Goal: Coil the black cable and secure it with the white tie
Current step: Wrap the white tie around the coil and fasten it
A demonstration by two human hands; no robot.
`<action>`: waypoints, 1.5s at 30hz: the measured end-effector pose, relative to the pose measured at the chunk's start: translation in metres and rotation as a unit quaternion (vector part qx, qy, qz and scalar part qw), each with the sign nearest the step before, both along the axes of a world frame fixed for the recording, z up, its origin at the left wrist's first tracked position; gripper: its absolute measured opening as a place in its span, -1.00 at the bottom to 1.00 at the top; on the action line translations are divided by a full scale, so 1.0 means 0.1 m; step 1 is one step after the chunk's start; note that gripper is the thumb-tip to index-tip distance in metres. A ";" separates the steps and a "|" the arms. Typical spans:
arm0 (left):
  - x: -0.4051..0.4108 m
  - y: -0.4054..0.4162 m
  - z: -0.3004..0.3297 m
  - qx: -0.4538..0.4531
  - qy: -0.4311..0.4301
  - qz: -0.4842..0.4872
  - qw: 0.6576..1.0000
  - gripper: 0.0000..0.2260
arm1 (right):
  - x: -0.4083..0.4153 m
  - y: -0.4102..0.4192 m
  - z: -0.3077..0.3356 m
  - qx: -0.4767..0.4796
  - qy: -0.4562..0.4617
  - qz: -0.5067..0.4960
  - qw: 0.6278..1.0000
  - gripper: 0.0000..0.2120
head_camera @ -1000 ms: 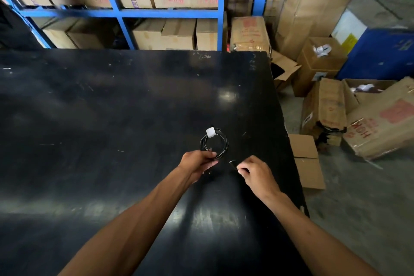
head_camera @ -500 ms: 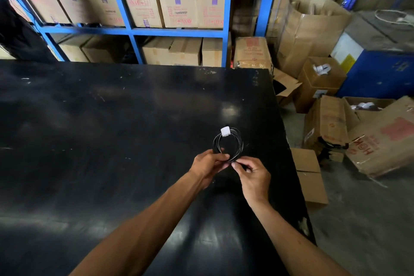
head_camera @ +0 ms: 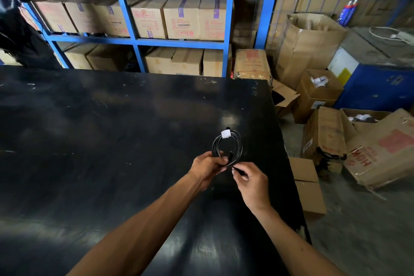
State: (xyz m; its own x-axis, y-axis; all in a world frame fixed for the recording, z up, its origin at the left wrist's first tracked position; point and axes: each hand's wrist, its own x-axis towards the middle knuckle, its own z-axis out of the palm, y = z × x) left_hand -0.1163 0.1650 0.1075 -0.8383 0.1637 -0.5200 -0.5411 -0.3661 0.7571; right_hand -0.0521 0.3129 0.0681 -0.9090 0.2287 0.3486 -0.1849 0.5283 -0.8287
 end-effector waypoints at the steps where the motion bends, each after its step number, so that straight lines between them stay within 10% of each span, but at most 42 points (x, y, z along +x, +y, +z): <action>1: 0.01 0.00 -0.01 0.001 -0.006 -0.003 1.000 -0.71 | 0.01 0.01 0.01 0.040 0.030 0.006 0.999 -0.83; 11: 0.11 -0.01 -0.02 0.064 -0.056 -0.038 0.996 -0.89 | 0.09 0.01 0.07 0.145 0.097 0.005 0.985 -0.83; 30: 0.19 0.02 0.01 -0.132 0.078 -0.020 0.988 -0.90 | -0.10 0.19 0.55 0.310 0.105 0.115 0.938 -0.92; 45: 0.18 0.07 0.22 0.051 -0.051 -0.003 0.997 -0.85 | -0.15 0.23 0.67 0.397 0.190 0.130 0.888 -0.84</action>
State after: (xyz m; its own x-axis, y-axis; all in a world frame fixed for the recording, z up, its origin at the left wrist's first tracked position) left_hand -0.0980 0.1724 0.1298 -0.7805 0.2263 -0.5828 -0.6163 -0.4350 0.6564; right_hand -0.0672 0.3357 0.1347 -0.6775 -0.4276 0.5984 -0.5730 0.8170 -0.0649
